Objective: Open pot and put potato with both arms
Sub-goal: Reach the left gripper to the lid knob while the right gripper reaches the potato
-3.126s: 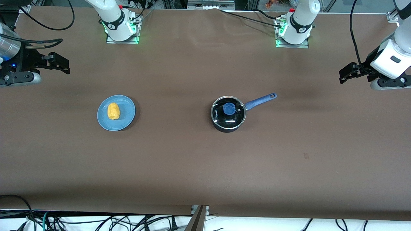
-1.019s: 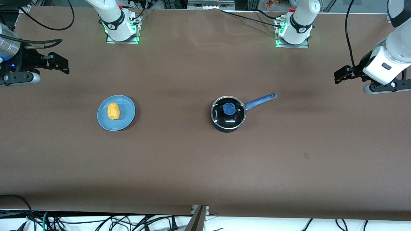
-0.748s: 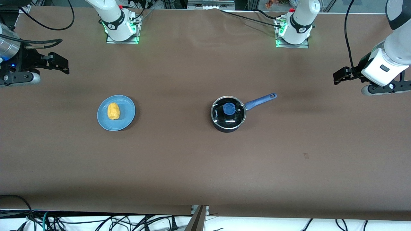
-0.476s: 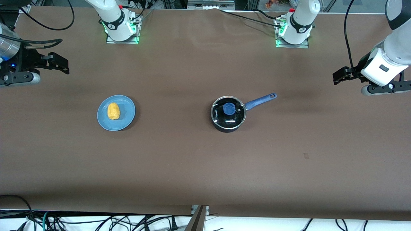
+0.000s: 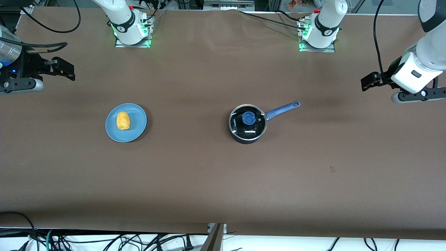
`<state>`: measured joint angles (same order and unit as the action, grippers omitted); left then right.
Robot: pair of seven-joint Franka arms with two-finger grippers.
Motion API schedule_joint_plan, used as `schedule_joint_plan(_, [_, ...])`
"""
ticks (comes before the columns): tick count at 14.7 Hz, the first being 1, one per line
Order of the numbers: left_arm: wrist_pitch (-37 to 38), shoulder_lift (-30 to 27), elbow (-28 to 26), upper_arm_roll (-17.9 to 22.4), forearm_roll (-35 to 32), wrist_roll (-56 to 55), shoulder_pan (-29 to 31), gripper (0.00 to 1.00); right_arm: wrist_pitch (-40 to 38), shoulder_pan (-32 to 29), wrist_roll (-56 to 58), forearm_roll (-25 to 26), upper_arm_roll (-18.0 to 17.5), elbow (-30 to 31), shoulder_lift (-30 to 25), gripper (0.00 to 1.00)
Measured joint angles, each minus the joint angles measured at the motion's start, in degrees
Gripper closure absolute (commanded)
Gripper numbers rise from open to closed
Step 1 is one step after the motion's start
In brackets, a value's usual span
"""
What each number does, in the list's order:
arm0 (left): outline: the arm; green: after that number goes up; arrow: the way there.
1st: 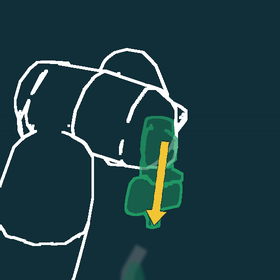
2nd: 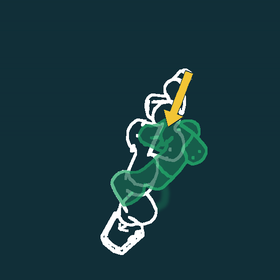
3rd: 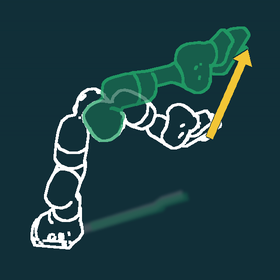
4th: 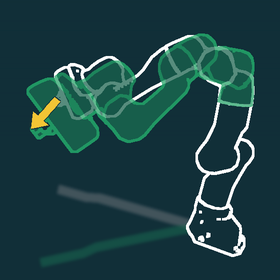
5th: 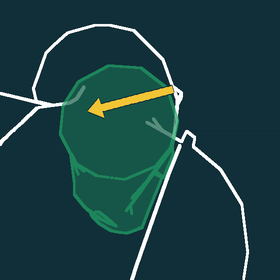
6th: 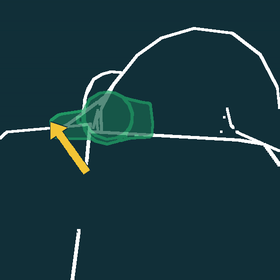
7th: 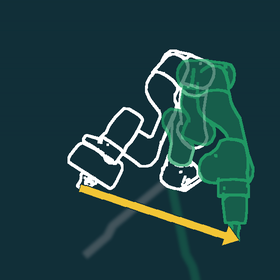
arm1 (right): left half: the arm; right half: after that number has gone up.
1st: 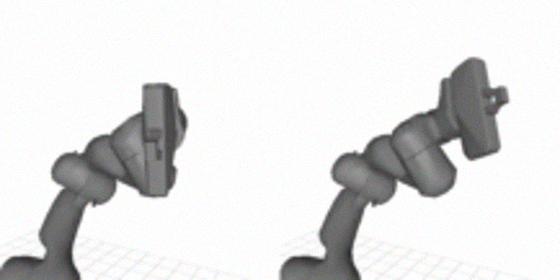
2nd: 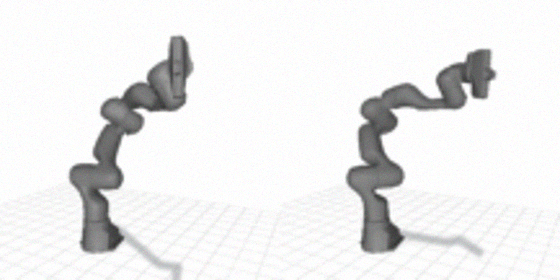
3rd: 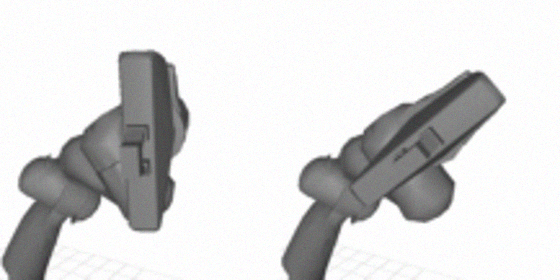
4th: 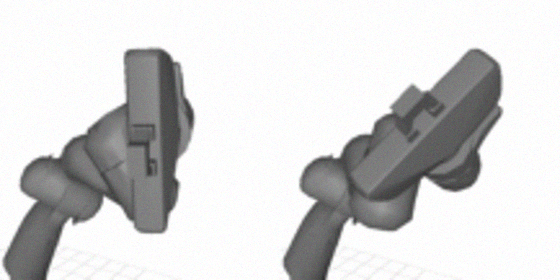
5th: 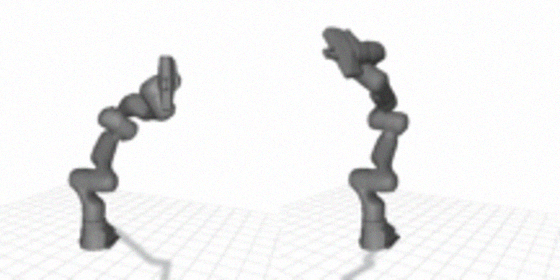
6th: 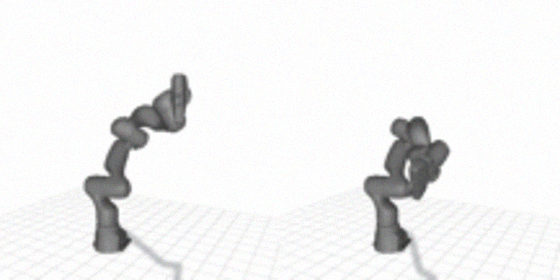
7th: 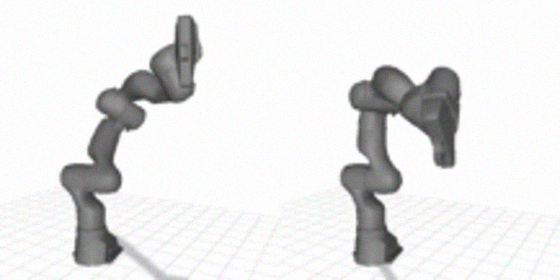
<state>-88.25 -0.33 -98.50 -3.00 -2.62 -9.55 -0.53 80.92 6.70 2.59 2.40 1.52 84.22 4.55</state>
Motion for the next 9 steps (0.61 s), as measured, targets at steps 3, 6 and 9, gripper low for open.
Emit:
schedule_joint_plan(3, [3.1, 0.0, -0.1, -1.2, 2.8, 0.0, 0.0, 0.0, 0.0, 0.0, 0.0, -0.3, 0.0, 0.0, 0.1, 0.0])
schedule_joint_plan(6, [3.9, 0.2, -0.9, -5.1, 5.4, -3.3, -0.2, 0.0, 0.9, 0.0, 0.0, -0.4, 0.0, 0.1, 1.1, 0.0])
schedule_joint_plan(9, [1.5, 2.1, -1.1, -9.6, 8.3, -10.6, -0.3, 0.0, 2.5, 0.0, 0.0, -0.4, 0.0, 0.4, 3.1, 0.0])
